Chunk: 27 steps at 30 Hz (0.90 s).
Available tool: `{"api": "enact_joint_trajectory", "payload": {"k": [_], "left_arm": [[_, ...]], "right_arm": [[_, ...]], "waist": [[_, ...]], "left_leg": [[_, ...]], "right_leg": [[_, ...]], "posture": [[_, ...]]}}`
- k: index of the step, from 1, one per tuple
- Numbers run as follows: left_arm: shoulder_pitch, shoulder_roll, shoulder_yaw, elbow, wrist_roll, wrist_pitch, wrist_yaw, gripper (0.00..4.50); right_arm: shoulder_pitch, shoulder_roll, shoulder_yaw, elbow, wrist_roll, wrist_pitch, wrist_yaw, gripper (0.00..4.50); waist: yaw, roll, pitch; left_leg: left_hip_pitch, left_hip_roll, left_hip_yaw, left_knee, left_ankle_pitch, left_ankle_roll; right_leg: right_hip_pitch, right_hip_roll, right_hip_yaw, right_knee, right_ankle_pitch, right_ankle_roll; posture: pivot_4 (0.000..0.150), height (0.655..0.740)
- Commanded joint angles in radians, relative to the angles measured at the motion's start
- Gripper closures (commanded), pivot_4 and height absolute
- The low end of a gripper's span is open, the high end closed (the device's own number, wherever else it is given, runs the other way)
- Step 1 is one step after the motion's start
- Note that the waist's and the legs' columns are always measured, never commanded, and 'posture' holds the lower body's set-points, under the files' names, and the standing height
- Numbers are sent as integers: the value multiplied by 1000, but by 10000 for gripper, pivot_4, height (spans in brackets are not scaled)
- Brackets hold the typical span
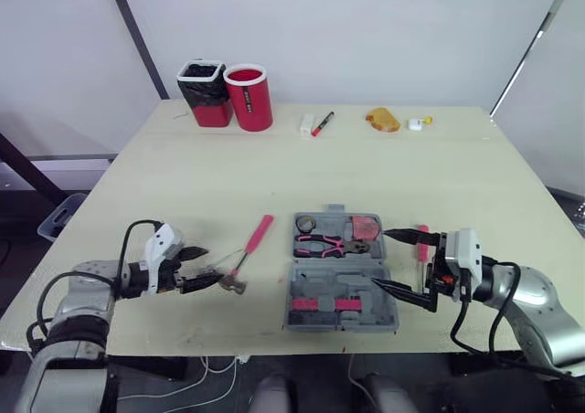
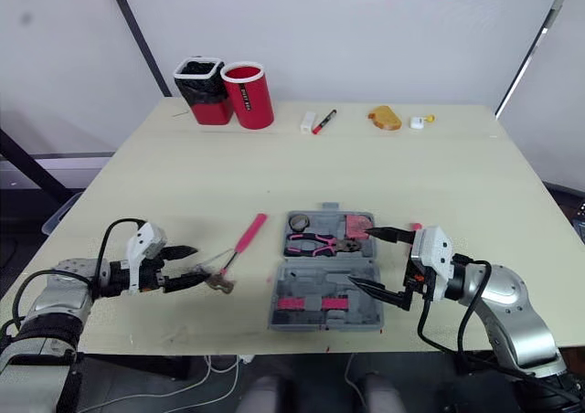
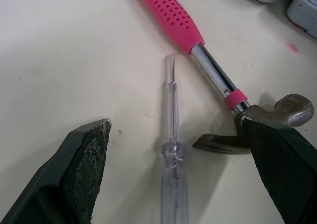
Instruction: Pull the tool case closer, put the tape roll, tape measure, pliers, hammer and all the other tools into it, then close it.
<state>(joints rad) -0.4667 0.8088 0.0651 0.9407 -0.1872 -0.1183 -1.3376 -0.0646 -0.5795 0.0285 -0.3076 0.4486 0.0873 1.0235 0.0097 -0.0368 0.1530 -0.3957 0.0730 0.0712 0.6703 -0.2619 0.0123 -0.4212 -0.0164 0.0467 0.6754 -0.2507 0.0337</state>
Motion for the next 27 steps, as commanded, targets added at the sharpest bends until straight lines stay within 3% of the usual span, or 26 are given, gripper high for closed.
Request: {"api": "enact_joint_trajectory", "payload": {"k": [1, 5, 21, 24, 26, 27], "left_arm": [[-15, 49, 31, 60, -4, -38, -54, 316], [-17, 66, 35, 93, -1, -63, -85, 316], [-64, 9, 4, 147, 87, -123, 38, 316], [-65, 4, -9, 157, 109, -145, 44, 8491], [-66, -3, -8, 157, 108, -145, 36, 17446], [-66, -7, -8, 155, 109, -146, 32, 24447]], "right_arm": [[7, -7, -24, -50, 4, -11, -15, 0], [7, -7, -20, -50, 3, -13, -20, 0], [-18, -5, -15, -31, -3, -18, -14, 0], [-18, -4, -14, -32, -4, -18, -17, 0], [-17, -3, -13, -33, -4, -18, -18, 0], [-17, -3, -13, -32, -4, -19, -18, 0]], "waist": [[-3, 0, 0], [-4, 0, 0], [3, 0, 0], [3, 0, 0], [3, 0, 0], [3, 0, 0]], "left_leg": [[0, 0, 0, 0, 0, 0], [0, 0, 0, 0, 0, 0], [-1, 0, 0, 0, 0, 0], [-1, 0, 0, 0, 0, 0], [-1, 0, 0, 0, 0, 0], [-1, 0, 0, 0, 0, 0]], "right_leg": [[0, 0, 0, 0, 0, 0], [-1, 0, 0, 0, 0, 0], [-1, 0, 0, 1, 0, 0], [-1, 0, 0, 1, 0, 0], [-1, 0, 0, 1, 0, 0], [-1, 0, 0, 1, 0, 0]], "posture": [[1500, 7400], [1500, 7400], [1500, 7400], [1500, 7400], [1500, 7400], [1500, 7400]]}}
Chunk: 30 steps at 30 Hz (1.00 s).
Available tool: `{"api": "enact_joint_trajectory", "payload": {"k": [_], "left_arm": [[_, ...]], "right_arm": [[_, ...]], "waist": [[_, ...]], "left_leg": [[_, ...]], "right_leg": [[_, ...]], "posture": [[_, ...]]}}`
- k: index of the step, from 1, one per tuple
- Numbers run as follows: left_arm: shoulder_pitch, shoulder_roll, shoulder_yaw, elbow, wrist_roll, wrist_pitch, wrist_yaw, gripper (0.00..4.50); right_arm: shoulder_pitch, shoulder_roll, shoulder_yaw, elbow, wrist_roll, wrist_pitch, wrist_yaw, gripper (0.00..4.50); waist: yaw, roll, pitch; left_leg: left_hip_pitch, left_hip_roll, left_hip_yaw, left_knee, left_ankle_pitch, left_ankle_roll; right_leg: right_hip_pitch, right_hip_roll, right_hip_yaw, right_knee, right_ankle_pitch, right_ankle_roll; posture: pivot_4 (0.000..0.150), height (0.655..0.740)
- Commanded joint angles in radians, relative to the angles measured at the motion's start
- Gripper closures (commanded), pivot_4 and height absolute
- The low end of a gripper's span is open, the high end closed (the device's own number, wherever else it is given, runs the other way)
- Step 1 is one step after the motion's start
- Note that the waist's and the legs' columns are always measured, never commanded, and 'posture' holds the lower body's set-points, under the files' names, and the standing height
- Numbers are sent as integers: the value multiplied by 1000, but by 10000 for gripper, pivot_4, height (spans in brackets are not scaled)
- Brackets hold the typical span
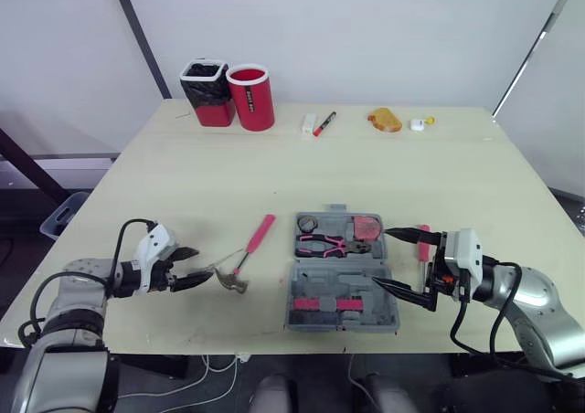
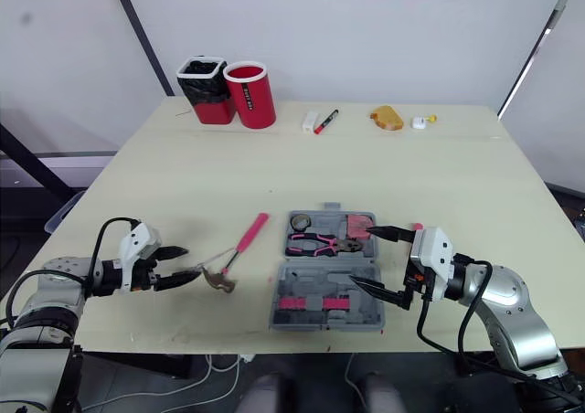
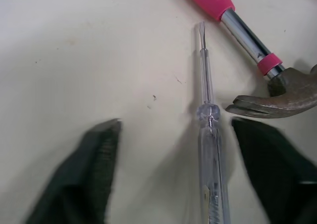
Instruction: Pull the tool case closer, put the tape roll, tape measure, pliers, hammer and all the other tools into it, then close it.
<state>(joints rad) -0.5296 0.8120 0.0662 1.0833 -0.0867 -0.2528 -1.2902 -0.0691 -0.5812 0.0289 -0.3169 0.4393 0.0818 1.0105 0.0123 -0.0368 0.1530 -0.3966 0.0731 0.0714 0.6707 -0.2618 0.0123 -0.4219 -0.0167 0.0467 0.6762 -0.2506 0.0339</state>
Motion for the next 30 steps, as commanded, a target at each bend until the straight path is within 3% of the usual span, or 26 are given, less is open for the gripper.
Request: {"api": "enact_joint_trajectory", "payload": {"k": [1, 2, 17, 20, 21, 30], "left_arm": [[-2, -14, -10, 10, 10, -14, -18, 27797], [-1, -17, -11, 7, 12, -17, -21, 32049], [-1, -33, -7, 12, 15, -20, -23, 32049], [7, -31, 4, 12, 6, -15, -15, 39550], [9, -30, 8, 12, 4, -13, -13, 44132], [11, 2, 44, 11, -20, -19, 4, 44114]], "right_arm": [[-12, -1, -13, -22, 4, -14, -5, 0], [-13, 0, -13, -22, 4, -14, -5, 0], [-18, 4, -5, -23, 28, -11, 30, 0], [-13, -9, 2, -43, 68, 18, 65, 0], [-13, -12, 4, -46, 76, 24, 75, 0], [-26, -9, 12, -55, 111, 72, 105, 0]], "waist": [[0, 0, 0], [0, 0, 0], [1, 0, 0], [1, 0, 0], [1, 0, 0], [-1, 0, 0]], "left_leg": [[0, 0, 0, 0, 0, 0], [0, 0, 0, 0, 0, 0], [0, 0, 0, 0, 0, 0], [0, 0, 0, 0, 0, 0], [0, 0, 0, 0, 0, 0], [0, 0, 0, 0, 0, 0]], "right_leg": [[0, 0, 0, 0, 0, 0], [0, 0, 0, 0, 0, 0], [0, 0, 0, 0, 0, 0], [0, 0, 0, 0, 0, 0], [0, 0, 0, 0, 0, 0], [0, 0, 0, 0, 0, 0]], "posture": [[1500, 7400], [1500, 7400], [1500, 7400], [1500, 7400], [1500, 7400], [1500, 7400]]}}
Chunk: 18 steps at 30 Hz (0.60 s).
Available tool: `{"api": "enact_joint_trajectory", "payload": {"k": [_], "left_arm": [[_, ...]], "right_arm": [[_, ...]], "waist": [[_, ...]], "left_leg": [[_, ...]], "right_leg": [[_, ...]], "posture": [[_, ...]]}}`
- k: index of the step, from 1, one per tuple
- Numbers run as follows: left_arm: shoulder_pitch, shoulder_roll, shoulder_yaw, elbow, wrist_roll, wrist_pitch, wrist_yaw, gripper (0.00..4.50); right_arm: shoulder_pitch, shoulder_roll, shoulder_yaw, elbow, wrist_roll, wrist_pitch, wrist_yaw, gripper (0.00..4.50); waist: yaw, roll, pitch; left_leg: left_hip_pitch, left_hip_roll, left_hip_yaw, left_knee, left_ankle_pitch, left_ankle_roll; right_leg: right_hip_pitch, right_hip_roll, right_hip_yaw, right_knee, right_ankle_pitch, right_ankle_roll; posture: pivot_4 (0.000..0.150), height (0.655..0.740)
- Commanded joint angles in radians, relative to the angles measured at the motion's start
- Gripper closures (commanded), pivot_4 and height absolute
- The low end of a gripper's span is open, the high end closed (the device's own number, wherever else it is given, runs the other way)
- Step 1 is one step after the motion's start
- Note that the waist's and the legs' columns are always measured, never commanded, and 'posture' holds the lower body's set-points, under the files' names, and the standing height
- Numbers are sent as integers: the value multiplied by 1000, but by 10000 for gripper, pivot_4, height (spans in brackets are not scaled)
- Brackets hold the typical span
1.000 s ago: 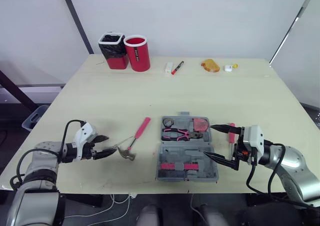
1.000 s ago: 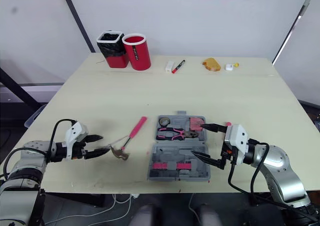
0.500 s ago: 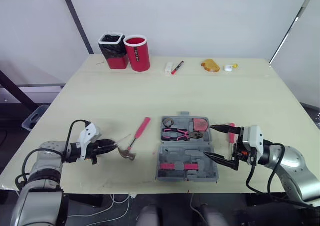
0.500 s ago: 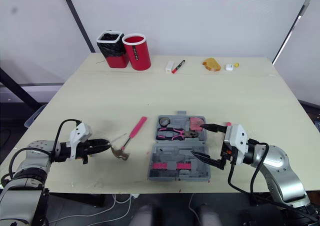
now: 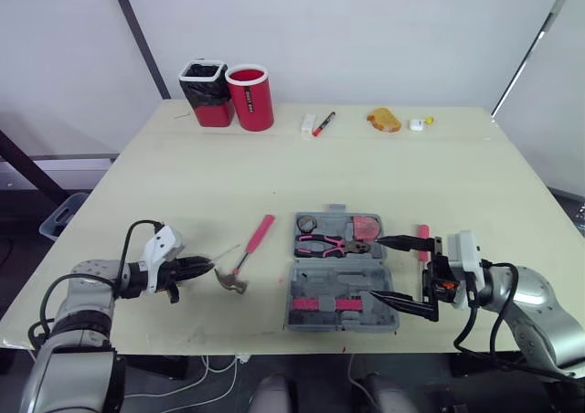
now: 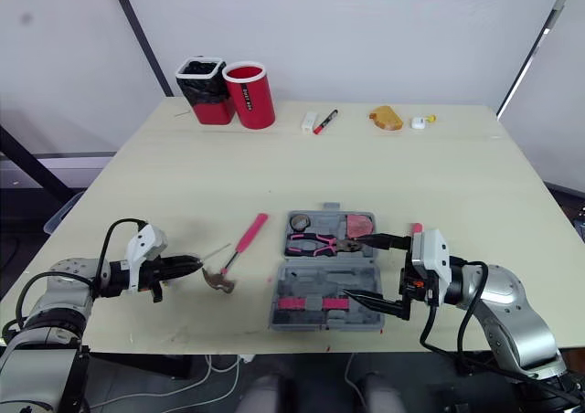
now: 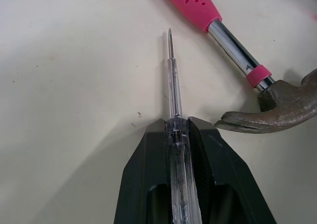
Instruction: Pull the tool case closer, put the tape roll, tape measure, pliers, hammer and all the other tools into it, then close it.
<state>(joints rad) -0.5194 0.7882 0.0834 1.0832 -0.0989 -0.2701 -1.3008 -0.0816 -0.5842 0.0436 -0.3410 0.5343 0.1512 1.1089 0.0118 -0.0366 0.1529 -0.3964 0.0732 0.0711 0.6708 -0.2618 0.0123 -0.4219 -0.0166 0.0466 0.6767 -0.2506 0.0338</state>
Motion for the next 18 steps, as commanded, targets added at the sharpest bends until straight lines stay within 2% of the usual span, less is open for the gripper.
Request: {"api": "enact_joint_trajectory", "payload": {"k": [1, 7, 13, 18], "left_arm": [[-3, 32, 30, 9, -11, -4, 17, 44114], [-65, 82, 61, -58, -59, 46, -42, 44114], [-69, 99, 17, -305, -115, 195, -218, 44114], [-43, 97, -16, -513, -157, 325, -265, 44114]], "right_arm": [[-13, -7, -5, -31, 16, 3, 6, 0], [6, -18, -32, -34, 26, 2, 4, 0], [2, -21, -40, -14, 28, -2, 7, 0], [1, -20, -43, -4, 23, -12, 7, 0]], "waist": [[-1, 0, 0], [3, -1, 0], [1, -1, 0], [-6, -1, 0]], "left_leg": [[0, 0, 0, 0, 0, 0], [-1, 0, 0, 0, 0, 0], [-1, 0, -1, 1, 0, 0], [-1, 0, -1, 1, 0, 0]], "right_leg": [[0, 0, 0, 0, 0, 0], [0, 0, 0, 0, 0, 0], [0, 0, -1, 0, 0, 0], [0, 0, -1, 0, 0, 0]], "posture": [[1500, 7400], [1500, 7400], [1500, 7400], [1500, 7400]]}}
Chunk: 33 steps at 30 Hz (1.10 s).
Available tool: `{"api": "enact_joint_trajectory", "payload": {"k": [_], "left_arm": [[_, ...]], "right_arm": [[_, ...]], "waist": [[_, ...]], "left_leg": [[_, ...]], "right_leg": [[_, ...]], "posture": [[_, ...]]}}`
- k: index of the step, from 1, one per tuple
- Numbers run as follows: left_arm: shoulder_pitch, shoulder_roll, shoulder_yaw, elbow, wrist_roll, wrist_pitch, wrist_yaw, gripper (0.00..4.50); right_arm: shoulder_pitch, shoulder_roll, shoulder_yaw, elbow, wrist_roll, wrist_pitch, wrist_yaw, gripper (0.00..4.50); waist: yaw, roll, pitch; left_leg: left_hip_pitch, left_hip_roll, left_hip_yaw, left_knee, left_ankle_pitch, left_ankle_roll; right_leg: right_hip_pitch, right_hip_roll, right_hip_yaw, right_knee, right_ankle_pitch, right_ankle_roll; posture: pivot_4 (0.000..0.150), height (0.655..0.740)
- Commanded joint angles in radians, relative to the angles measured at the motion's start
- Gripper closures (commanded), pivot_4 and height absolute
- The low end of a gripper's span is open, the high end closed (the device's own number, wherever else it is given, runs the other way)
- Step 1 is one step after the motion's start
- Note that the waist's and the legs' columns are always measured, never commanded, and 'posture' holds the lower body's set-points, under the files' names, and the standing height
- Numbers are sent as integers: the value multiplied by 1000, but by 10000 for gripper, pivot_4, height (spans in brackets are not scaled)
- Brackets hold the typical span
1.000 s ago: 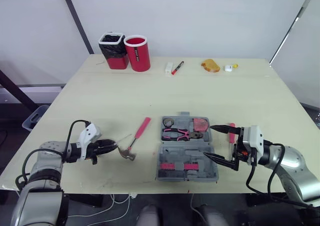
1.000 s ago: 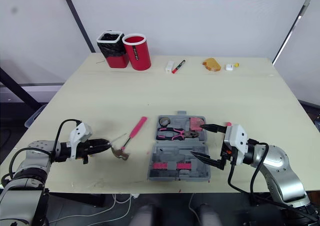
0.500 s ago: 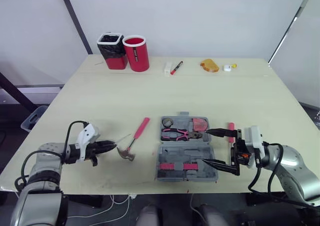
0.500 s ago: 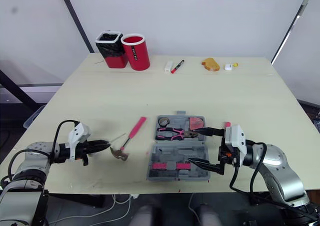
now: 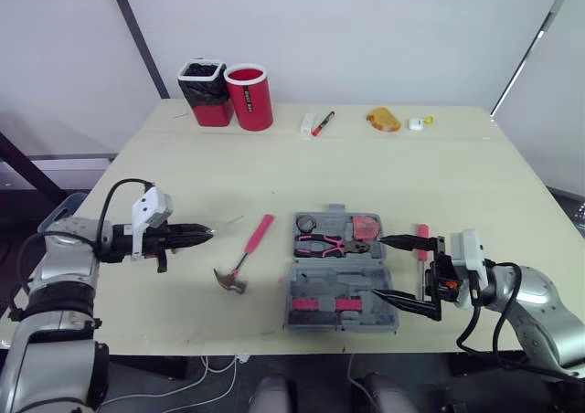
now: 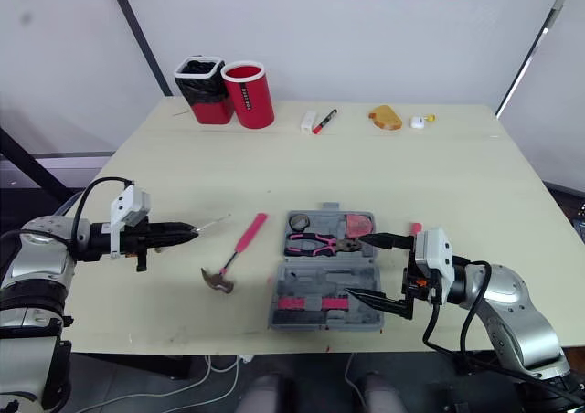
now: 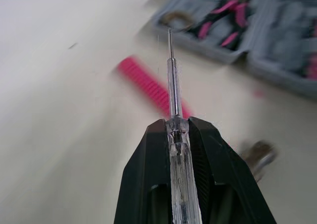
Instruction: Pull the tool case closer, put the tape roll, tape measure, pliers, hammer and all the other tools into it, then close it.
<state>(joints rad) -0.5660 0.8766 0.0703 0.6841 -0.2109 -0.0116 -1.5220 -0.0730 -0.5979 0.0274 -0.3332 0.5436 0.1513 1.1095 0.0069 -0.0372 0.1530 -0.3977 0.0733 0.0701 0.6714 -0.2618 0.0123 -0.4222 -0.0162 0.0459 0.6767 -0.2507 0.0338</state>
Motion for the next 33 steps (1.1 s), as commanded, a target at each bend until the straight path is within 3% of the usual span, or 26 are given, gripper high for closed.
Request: {"api": "enact_joint_trajectory", "payload": {"k": [1, 6, 12, 15, 18, 33], "left_arm": [[4, 2, -18, -175, -61, 110, -50, 44114], [33, 3, -88, -388, -78, 210, -54, 44114], [31, -13, -133, -501, -94, 262, -30, 44114], [21, -27, -200, -589, -36, 336, 37, 44114], [-11, -30, -277, -585, 66, 304, 79, 44114], [-139, -208, -516, -620, 226, 418, 154, 44114]], "right_arm": [[-4, -6, -28, -12, 13, -16, 6, 0], [17, -6, -48, -12, 13, -27, -4, 0], [46, -16, -73, -17, 4, -35, -7, 0], [63, -22, -90, -23, 4, -37, -13, 0], [64, -21, -94, -21, -3, -43, -25, 0], [106, -52, -158, 1, -5, -66, -26, 0]], "waist": [[-1, 0, 0], [2, 0, 0], [4, 0, 0], [4, 0, 0], [7, 0, 0], [6, 1, 0]], "left_leg": [[0, 0, 0, 0, 0, 0], [0, 0, 0, 0, 0, 0], [0, 0, 0, 0, 0, 0], [0, 0, 0, 0, 0, 0], [0, 0, 0, 0, 0, 0], [0, 0, 0, 1, 0, 0]], "right_leg": [[0, 0, 0, 0, 0, 0], [0, 0, 0, 0, 0, 0], [0, 0, 1, 0, 0, 0], [0, 0, 1, 0, 0, 0], [0, 0, 1, 0, 0, 0], [0, 1, 2, 0, 0, 0]], "posture": [[1500, 7400], [1500, 7400], [1500, 7400], [1500, 7400], [1500, 7400], [1500, 7400]]}}
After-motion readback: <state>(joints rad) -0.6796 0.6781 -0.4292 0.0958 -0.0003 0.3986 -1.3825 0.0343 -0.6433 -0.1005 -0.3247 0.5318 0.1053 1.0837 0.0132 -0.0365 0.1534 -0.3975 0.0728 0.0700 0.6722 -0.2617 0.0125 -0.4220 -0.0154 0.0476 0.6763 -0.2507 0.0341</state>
